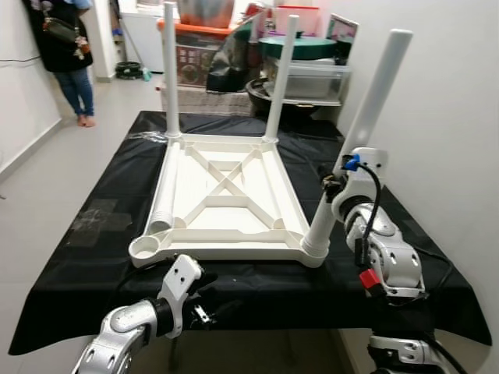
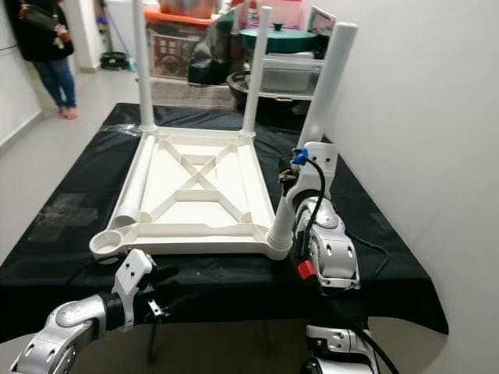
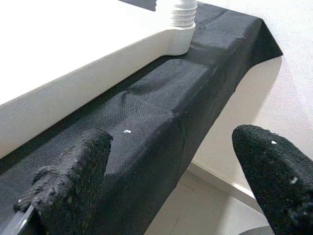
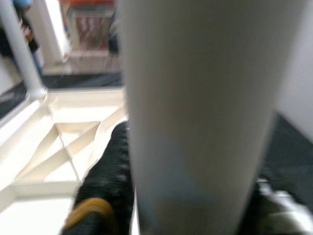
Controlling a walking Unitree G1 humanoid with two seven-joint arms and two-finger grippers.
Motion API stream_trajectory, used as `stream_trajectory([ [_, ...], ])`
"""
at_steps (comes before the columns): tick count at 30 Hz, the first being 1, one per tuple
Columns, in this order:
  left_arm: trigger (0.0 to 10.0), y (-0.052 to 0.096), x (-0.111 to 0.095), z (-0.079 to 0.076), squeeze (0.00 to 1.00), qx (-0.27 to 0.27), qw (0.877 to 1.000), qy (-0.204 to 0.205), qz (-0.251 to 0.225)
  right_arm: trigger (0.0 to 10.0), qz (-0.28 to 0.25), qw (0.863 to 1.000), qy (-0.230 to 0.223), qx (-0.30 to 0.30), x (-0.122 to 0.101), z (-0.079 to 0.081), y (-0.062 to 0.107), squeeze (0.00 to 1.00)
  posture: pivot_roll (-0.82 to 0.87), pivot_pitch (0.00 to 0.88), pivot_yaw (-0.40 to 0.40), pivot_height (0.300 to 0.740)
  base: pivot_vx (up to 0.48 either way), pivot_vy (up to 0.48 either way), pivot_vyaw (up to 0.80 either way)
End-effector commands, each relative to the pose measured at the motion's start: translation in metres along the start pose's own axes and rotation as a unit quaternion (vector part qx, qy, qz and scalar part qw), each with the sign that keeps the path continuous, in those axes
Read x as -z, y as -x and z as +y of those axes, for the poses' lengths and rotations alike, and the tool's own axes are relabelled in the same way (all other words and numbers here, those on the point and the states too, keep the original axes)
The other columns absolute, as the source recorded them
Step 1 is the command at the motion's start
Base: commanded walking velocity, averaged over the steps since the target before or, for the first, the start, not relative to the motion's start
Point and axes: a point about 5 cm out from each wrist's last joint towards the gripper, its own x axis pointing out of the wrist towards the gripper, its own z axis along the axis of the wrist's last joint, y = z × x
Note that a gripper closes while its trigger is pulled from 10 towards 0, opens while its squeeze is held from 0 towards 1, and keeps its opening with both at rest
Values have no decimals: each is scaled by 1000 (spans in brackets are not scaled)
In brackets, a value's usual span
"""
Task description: Building children table
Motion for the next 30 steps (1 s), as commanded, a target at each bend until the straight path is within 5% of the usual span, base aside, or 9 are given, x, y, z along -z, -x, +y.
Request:
stream_trajectory([
  [1, 10000, 1, 0, 0, 0, 3, 1000, 0, 5, 10000, 4, 996, -16, -88, -7, -3, -8, 1000, 63, 0, -112, 740, 0, 0, 0],
  [2, 10000, 0, 0, 1, 0, 2, 1000, 0, 3, 10000, -18, 981, -4, -194, -27, -14, -7, 0, 63, 0, -116, 740, 0, 0, 0],
  [12, 10000, -1, 0, 0, 0, 1, 1000, 2, 1, 10000, 47, 923, 84, -373, -20, -45, 15, 0, 63, 0, -119, 740, 0, 0, 0],
  [13, 10000, -1, 0, 0, 0, 2, 1000, 3, 0, 0, 58, 926, 86, -362, -15, -46, 12, 0, 63, 0, -119, 740, 0, 0, 0],
  [15, 10000, -1, 0, 0, 0, 2, 1000, 3, 0, 0, 58, 926, 86, -362, -15, -46, 12, 0, 63, 0, -119, 740, 0, 0, 0],
  [16, 10000, 0, 0, 0, 0, 3, 1000, 2, 0, 0, 100, 967, 65, -224, 5, -54, -7, 0, 70, 0, -114, 740, 0, 0, 0],
  [19, 10000, 1, -1, 0, 0, 4, 1000, 2, 2, 0, 117, 990, 27, -69, 21, -61, -17, 0, 72, 0, -111, 740, 0, 0, 0],
  [23, 10000, 2, -1, 1, 0, 5, 1000, 1, 4, 0, 107, 991, -46, 60, 42, -43, -5, 0, 75, 0, -106, 740, 0, 0, 0],
  [30, 10000, 1, -1, 1, 0, 7, 1000, 1, 4, 471, 98, 993, -66, 17, 43, 6, 13, 0, 66, 0, -102, 740, 0, 0, 0],
])
